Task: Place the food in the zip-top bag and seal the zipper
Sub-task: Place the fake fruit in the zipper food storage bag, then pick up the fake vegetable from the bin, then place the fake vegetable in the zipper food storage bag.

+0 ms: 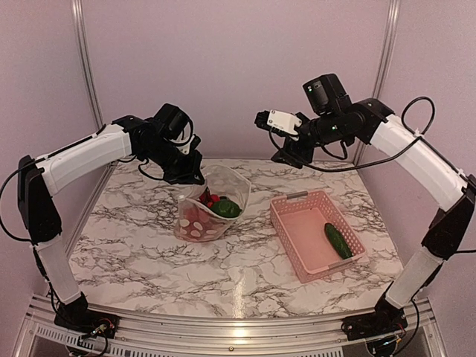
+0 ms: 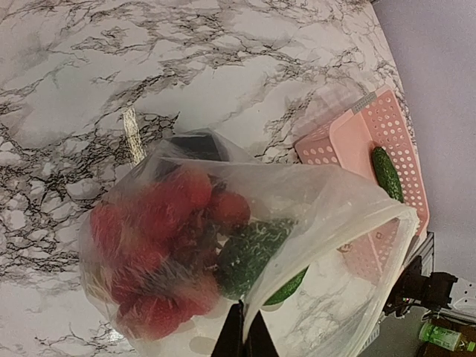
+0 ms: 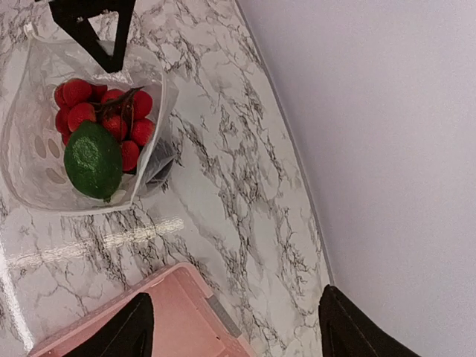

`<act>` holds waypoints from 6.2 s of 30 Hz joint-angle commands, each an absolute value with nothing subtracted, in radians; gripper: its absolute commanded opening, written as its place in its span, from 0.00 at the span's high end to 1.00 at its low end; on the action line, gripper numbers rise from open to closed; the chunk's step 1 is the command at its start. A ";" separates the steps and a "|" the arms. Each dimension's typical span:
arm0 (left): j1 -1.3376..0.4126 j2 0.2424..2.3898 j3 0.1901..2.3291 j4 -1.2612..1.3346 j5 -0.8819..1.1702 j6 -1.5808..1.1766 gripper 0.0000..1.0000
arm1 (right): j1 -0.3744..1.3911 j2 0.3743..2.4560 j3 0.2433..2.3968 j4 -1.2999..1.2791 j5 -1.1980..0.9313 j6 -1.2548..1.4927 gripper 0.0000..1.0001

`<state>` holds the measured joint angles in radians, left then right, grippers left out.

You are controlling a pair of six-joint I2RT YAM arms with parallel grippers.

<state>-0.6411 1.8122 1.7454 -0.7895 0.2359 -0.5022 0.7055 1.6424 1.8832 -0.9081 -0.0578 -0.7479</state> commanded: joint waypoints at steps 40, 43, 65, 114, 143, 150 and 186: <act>-0.632 1.813 1.735 -0.778 0.239 -0.525 1.00 | 0.184 1.416 0.989 -0.826 -0.272 -0.521 0.48; -0.632 1.811 1.729 -0.778 0.237 -0.522 1.00 | 0.184 1.459 0.988 -0.844 -0.288 -0.558 0.49; -0.632 1.785 1.720 -0.741 0.145 -0.526 1.00 | 0.184 1.557 0.948 -0.723 -0.136 -0.489 0.40; -0.632 1.727 1.637 -0.672 0.150 -0.563 1.00 | 0.222 1.639 0.993 -0.681 -0.012 -0.442 0.46; -0.632 1.739 1.622 -0.644 0.178 -0.569 1.00 | 0.274 1.679 1.156 -0.737 -0.154 -0.492 0.76; -0.632 1.745 1.628 -0.643 0.179 -0.567 1.00 | 0.287 1.620 1.260 -0.821 -0.292 -0.498 0.82; -0.632 1.724 1.664 -0.643 0.207 -0.592 1.00 | 0.742 1.587 1.650 -0.163 -0.467 -0.113 1.00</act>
